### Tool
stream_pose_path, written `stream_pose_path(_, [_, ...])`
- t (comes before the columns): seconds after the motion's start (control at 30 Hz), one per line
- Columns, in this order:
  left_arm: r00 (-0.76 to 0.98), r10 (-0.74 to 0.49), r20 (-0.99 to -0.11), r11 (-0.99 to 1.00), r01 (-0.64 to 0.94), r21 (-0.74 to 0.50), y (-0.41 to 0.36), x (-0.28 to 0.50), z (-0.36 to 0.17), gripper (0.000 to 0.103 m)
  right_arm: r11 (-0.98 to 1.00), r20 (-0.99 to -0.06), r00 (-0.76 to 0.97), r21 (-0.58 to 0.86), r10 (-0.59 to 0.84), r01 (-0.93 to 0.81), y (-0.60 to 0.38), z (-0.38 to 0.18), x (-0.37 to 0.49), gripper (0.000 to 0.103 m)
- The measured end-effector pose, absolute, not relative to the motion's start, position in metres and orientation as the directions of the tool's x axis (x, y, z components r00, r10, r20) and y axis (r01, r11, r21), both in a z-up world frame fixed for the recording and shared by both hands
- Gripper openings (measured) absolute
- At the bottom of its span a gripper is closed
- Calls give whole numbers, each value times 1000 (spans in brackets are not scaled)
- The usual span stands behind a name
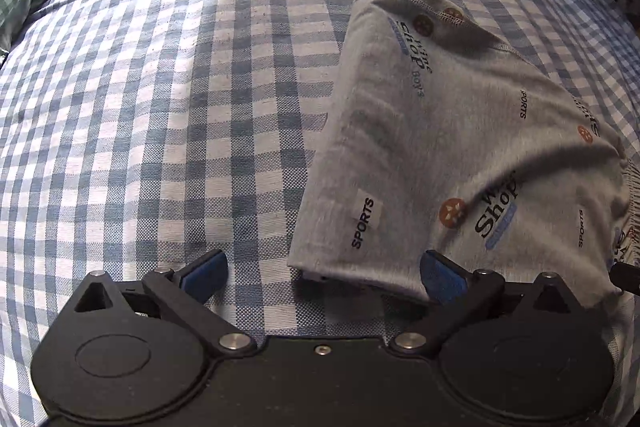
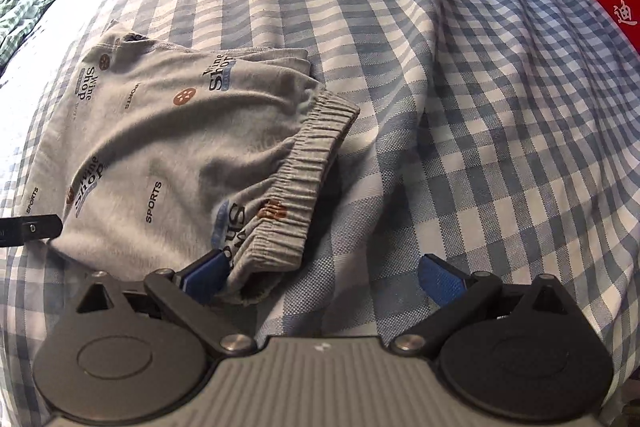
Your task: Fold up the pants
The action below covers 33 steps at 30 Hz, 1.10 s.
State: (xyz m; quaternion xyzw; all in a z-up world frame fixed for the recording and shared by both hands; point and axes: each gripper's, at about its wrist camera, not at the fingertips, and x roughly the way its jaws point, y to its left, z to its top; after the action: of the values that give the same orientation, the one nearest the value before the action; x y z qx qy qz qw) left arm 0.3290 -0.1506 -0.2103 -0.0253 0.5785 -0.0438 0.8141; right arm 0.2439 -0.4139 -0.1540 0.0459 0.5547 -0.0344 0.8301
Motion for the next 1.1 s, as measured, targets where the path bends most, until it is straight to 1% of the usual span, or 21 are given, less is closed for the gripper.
stream_pose_path(0.23, [259,-101,-961,995,17,-100,-149,326,-205,102,990,-922,385,89,42,107,-423,-149,234,103])
stream_pose_path(0.37, [234,-133,-963,991,8,-135,-136,323,-199,102,985,-887,448,158,110,71,-434,-137,225,103])
stream_pose_path(0.53, [259,-127,-957,991,0,-132,-125,326,-189,102,972,-831,514,232,212,-27,-441,-123,233,103])
stream_pose_path(0.7, [301,-144,-943,988,-10,-154,-130,344,-185,102,924,-782,497,352,376,-146,-444,-122,277,103])
stream_pose_path(0.83, [356,-185,-916,978,-23,-207,-140,365,-181,102,881,-757,465,457,459,-126,-458,-133,327,103])
stream_pose_path(0.93, [407,-237,-882,959,-49,-280,-143,381,-182,102,861,-747,452,497,487,-107,-468,-142,358,103])
stream_pose_path(1.03, [403,-289,-868,933,-83,-350,-142,399,-191,102,825,-729,421,556,540,-96,-475,-156,381,103])
stream_pose_path(1.1, [395,-297,-870,927,-100,-362,-144,406,-197,102,797,-717,390,599,578,-79,-477,-165,393,103])
